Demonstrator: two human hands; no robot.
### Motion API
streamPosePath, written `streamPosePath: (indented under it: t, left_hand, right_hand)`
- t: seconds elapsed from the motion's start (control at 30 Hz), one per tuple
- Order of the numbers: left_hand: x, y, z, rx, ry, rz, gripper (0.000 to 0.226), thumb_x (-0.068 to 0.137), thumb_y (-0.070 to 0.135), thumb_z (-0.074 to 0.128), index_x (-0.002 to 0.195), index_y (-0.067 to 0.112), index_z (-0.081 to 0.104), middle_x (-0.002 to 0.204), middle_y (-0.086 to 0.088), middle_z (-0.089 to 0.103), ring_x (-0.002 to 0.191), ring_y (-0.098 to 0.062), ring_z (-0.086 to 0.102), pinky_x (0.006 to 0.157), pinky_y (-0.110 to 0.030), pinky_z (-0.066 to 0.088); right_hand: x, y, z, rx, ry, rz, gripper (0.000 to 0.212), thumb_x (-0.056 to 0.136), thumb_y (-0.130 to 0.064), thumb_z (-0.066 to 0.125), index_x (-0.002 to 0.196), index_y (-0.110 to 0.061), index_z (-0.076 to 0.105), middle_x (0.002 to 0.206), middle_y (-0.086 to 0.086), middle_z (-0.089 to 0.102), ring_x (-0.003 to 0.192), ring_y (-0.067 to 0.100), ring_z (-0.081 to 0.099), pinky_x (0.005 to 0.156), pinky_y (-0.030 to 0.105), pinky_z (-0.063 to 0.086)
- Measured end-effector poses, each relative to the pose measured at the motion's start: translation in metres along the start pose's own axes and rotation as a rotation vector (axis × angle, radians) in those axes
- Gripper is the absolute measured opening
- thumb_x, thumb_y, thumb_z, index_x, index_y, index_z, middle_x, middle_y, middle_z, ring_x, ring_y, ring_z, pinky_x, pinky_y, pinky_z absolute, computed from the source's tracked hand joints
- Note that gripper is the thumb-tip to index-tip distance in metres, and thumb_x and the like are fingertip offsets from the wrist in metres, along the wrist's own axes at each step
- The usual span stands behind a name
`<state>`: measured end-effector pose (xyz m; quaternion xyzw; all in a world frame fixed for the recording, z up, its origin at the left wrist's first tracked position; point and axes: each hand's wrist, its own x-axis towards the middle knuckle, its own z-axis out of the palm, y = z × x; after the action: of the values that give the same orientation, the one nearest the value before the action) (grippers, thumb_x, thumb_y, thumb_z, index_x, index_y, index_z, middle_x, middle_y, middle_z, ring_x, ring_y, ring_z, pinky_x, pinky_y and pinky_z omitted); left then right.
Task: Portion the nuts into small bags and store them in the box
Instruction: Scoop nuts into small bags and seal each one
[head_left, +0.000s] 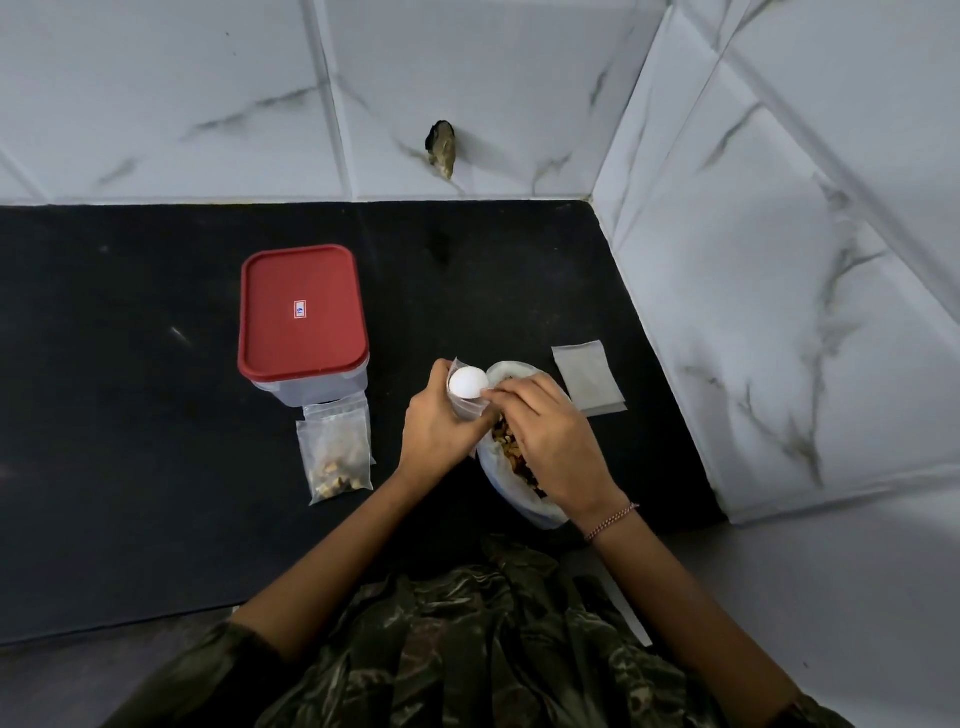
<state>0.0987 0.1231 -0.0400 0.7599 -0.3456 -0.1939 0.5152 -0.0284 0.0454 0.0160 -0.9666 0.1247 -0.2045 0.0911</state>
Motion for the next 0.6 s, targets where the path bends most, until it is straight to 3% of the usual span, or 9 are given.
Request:
streamPosePath:
  t: [0.13,0.23,0.3,0.37,0.47,0.6]
  left_hand:
    - [0.001,-0.001,0.000,-0.034,-0.006,0.008,0.048,0.074,0.044,0.076,0.106,0.021,0.049,0.095,0.007,0.065,0.086,-0.006,0.065,0.072,-0.024,0.055]
    - [0.002,-0.001,-0.002,-0.018,-0.003,0.000,0.046,0.074,0.044,0.077,0.104,0.021,0.050,0.096,0.008,0.065,0.086,-0.003,0.064,0.071,-0.021,0.053]
    - [0.002,-0.001,-0.004,0.003,-0.002,0.010,0.045,0.075,0.043,0.077,0.103,0.023,0.049,0.095,0.010,0.064,0.085,-0.001,0.063,0.069,-0.015,0.050]
    - [0.001,-0.002,-0.005,0.014,-0.012,0.017,0.046,0.075,0.042,0.077,0.105,0.024,0.047,0.097,0.011,0.062,0.086,0.001,0.062,0.068,-0.011,0.048]
    - [-0.003,-0.007,-0.007,0.021,-0.034,0.010,0.047,0.076,0.038,0.078,0.107,0.022,0.046,0.097,0.009,0.062,0.086,0.000,0.061,0.067,-0.009,0.046]
    - [-0.009,-0.017,-0.007,0.062,-0.069,-0.010,0.054,0.077,0.036,0.077,0.117,0.017,0.046,0.099,0.011,0.059,0.086,0.000,0.060,0.069,-0.009,0.045]
  right_hand:
    - [0.002,0.005,0.000,0.058,0.127,0.041,0.032,0.092,-0.022,0.045,0.106,-0.005,0.068,0.107,0.008,0.067,0.104,0.013,0.058,0.093,0.029,0.049]
    - [0.010,-0.001,-0.005,0.386,0.316,0.406,0.018,0.086,-0.011,0.063,0.102,-0.014,0.071,0.099,-0.006,0.068,0.097,-0.002,0.058,0.086,0.013,0.047]
    - [0.012,0.001,-0.009,0.611,0.297,0.644,0.019,0.084,-0.013,0.069,0.101,-0.021,0.072,0.096,-0.015,0.069,0.094,-0.007,0.061,0.082,0.007,0.046]
    - [0.009,0.010,-0.010,0.676,0.240,0.772,0.019,0.083,-0.020,0.071,0.101,-0.025,0.072,0.095,-0.017,0.070,0.093,-0.008,0.062,0.081,0.007,0.046]
    - [-0.009,0.024,-0.010,0.530,0.190,0.791,0.019,0.083,-0.019,0.070,0.102,-0.019,0.072,0.096,-0.010,0.071,0.089,-0.003,0.063,0.080,0.012,0.049]
    - [-0.044,0.028,0.006,0.308,0.037,0.608,0.016,0.084,-0.008,0.067,0.099,-0.010,0.073,0.098,0.002,0.070,0.089,0.010,0.062,0.082,0.022,0.050]
